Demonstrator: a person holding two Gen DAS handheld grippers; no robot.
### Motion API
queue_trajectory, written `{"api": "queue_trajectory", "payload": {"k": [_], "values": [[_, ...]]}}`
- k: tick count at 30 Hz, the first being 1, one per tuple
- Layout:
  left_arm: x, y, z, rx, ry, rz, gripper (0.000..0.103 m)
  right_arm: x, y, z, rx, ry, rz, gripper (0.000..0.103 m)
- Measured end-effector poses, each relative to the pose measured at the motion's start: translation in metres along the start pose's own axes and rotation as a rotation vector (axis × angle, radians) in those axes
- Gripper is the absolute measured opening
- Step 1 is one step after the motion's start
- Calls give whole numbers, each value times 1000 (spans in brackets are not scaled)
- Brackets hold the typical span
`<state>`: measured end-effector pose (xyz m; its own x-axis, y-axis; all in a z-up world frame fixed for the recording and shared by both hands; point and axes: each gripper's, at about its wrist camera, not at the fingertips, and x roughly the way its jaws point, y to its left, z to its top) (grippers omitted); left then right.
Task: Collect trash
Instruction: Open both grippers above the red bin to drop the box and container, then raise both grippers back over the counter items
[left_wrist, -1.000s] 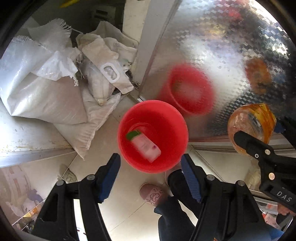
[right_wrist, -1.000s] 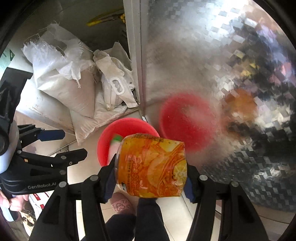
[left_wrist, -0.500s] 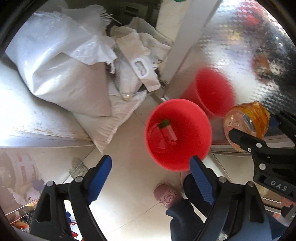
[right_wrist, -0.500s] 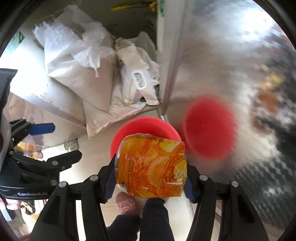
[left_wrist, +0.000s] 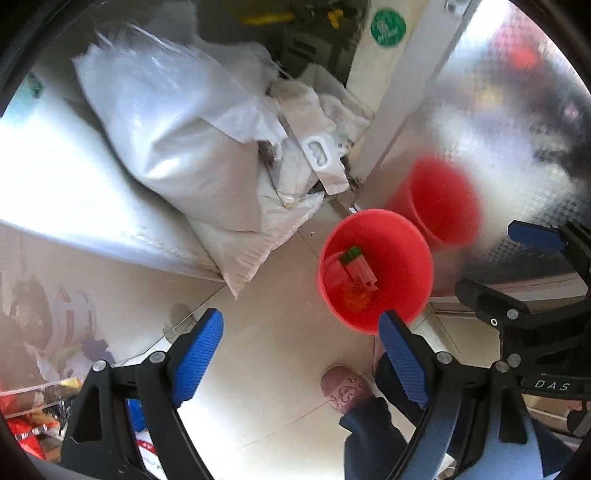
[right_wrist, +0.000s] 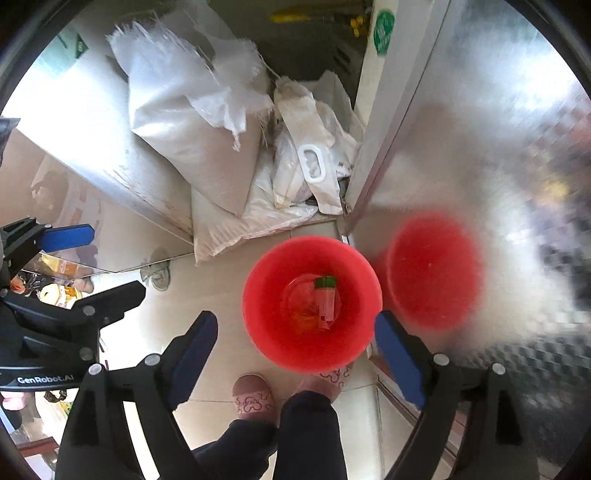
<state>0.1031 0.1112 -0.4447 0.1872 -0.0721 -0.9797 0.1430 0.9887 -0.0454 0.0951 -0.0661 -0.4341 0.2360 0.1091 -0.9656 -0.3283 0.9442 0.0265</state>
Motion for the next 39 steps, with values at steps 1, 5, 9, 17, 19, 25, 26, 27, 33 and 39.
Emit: {"api": "queue_trajectory", "payload": {"k": [1, 5, 9, 17, 19, 25, 26, 27, 33, 39], "values": [[-12, 1, 0, -9, -4, -2, 85, -9, 1, 2, -2, -5, -4, 86], [-71, -2, 4, -35, -33, -15, 85, -59, 5, 7, -5, -25, -17, 86], [-139, -9, 12, -28, -96, 11, 85, -120, 8, 13, 1, -69, -25, 86], [-260, -28, 43, 10, -213, 30, 85, -237, -2, 27, 51, -166, -21, 86], [-286, -34, 54, 24, -247, 22, 85, -266, -5, 33, 54, -215, -39, 86], [-329, -58, 95, 80, -311, -1, 85, -323, -29, 46, 106, -325, -94, 86], [-333, -63, 102, 91, -322, -5, 85, -330, -34, 48, 117, -336, -103, 86], [-338, -68, 109, 98, -330, -7, 85, -336, -40, 50, 127, -344, -111, 86], [-348, -97, 163, 139, -332, -28, 85, -359, -74, 76, 170, -363, -156, 86], [-337, -117, 224, 162, -326, -39, 85, -370, -114, 112, 189, -381, -183, 86]]}}
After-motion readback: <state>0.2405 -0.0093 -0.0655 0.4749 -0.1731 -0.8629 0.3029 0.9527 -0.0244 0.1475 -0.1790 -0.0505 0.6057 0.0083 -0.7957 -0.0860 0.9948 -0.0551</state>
